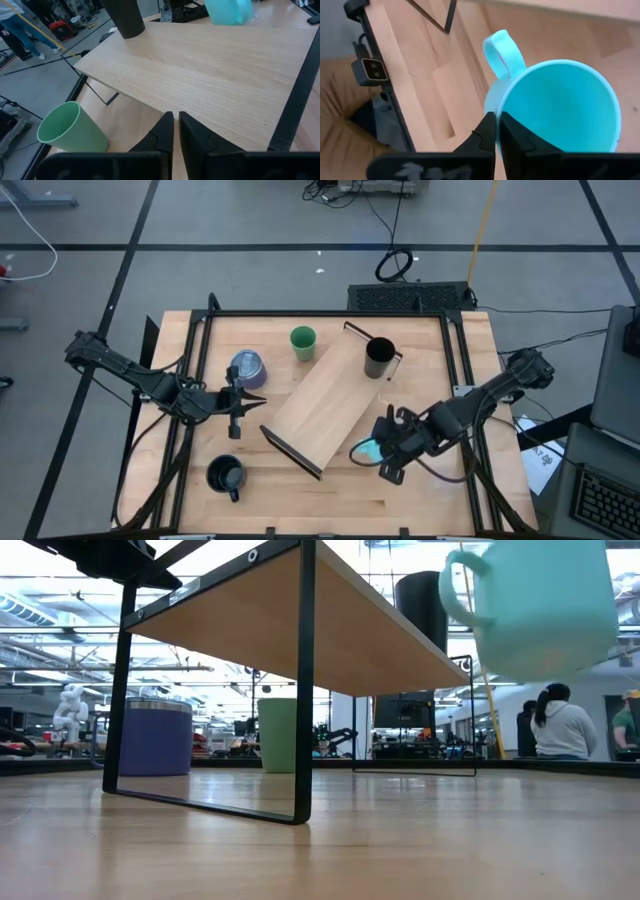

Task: Stack small to large cups/mugs on shelf
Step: Put the light blue mug on the shelf

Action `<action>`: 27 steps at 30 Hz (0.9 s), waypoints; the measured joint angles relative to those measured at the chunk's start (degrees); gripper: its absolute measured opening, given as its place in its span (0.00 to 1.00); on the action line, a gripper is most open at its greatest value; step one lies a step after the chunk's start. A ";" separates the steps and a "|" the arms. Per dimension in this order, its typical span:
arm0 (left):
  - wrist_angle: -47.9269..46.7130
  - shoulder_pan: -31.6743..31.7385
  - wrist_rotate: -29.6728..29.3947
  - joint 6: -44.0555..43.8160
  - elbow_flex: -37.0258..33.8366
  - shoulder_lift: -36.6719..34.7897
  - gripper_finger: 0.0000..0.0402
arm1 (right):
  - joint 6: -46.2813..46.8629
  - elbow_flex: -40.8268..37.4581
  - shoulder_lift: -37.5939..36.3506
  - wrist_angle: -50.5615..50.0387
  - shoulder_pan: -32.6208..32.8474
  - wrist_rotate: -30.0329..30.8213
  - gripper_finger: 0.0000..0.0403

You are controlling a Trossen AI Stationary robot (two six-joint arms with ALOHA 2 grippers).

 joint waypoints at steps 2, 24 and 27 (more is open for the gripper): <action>0.00 -0.01 0.04 0.00 0.00 0.00 0.08 | 0.41 3.16 -0.01 -3.06 -0.14 0.12 0.00; 2.38 0.01 0.56 1.70 0.00 0.00 0.08 | -9.43 11.80 0.00 -5.31 -11.04 7.96 0.00; 2.38 0.00 0.56 1.70 0.00 0.00 0.08 | -11.21 11.80 0.00 -5.05 -12.88 7.98 0.00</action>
